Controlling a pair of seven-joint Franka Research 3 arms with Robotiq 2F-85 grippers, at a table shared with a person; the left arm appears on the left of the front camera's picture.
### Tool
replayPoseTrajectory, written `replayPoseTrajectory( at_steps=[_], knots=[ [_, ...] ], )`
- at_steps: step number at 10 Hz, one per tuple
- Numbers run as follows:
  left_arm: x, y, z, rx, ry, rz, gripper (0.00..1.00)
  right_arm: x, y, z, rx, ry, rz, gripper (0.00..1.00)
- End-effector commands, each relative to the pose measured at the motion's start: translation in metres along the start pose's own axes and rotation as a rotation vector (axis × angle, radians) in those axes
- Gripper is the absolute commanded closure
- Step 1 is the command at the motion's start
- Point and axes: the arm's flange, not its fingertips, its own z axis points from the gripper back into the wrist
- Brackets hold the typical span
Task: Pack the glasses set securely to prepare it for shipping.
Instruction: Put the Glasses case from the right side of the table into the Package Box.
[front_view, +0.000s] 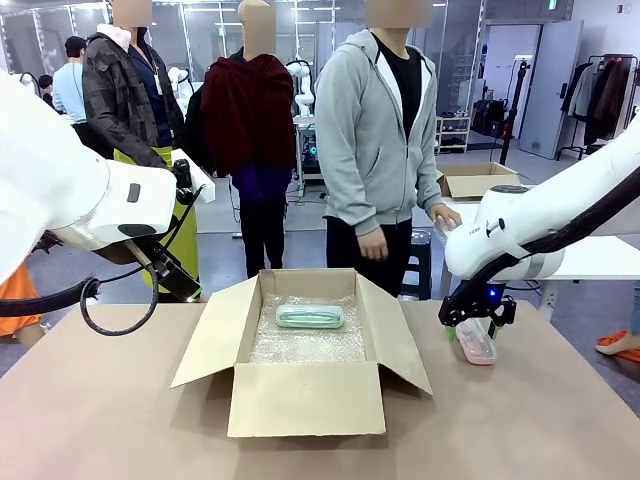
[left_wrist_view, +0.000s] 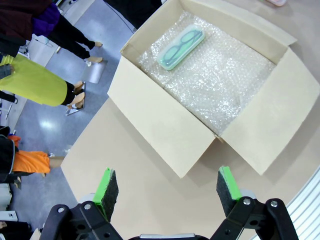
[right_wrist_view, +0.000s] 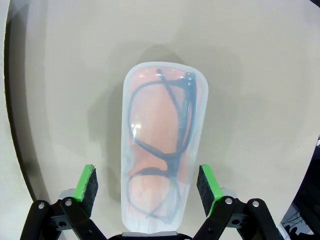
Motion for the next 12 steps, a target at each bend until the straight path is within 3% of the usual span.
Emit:
replayPoseTrajectory(
  at_steps=[1, 6, 7, 8, 9, 10, 11, 12],
  knots=[
    [-0.001, 0.001, 0.001, 0.004, 0.0, -0.018, 0.0, 0.005, 0.006, -0.005, -0.033, 0.016, -0.008, 0.0],
    [-0.001, 0.001, 0.001, 0.004, 0.0, -0.018, 0.0, 0.026, 0.0, -0.011, -0.029, 0.021, -0.031, 0.04],
    [-0.001, 0.001, 0.001, 0.004, 0.0, -0.018, 0.0, 0.028, -0.002, -0.012, -0.035, 0.028, -0.036, 0.19],
    [-0.001, 0.001, 0.001, 0.004, 0.0, -0.018, 0.0, 0.028, -0.005, -0.014, -0.039, 0.035, -0.042, 0.24],
    [-0.001, 0.001, 0.001, 0.004, 0.0, -0.018, 0.0, 0.028, -0.006, -0.014, -0.039, 0.036, -0.047, 0.39],
    [-0.001, 0.001, 0.001, 0.004, 0.0, -0.018, 0.0, 0.027, -0.005, -0.012, -0.041, 0.05, -0.047, 0.44],
    [-0.001, 0.001, 0.001, 0.004, 0.0, -0.018, 0.0, 0.025, -0.007, -0.013, -0.04, 0.074, -0.048, 0.58],
    [-0.001, 0.001, 0.001, 0.004, 0.0, -0.018, 0.0, 0.024, -0.009, -0.014, -0.037, 0.074, -0.057, 0.63]
  ],
)
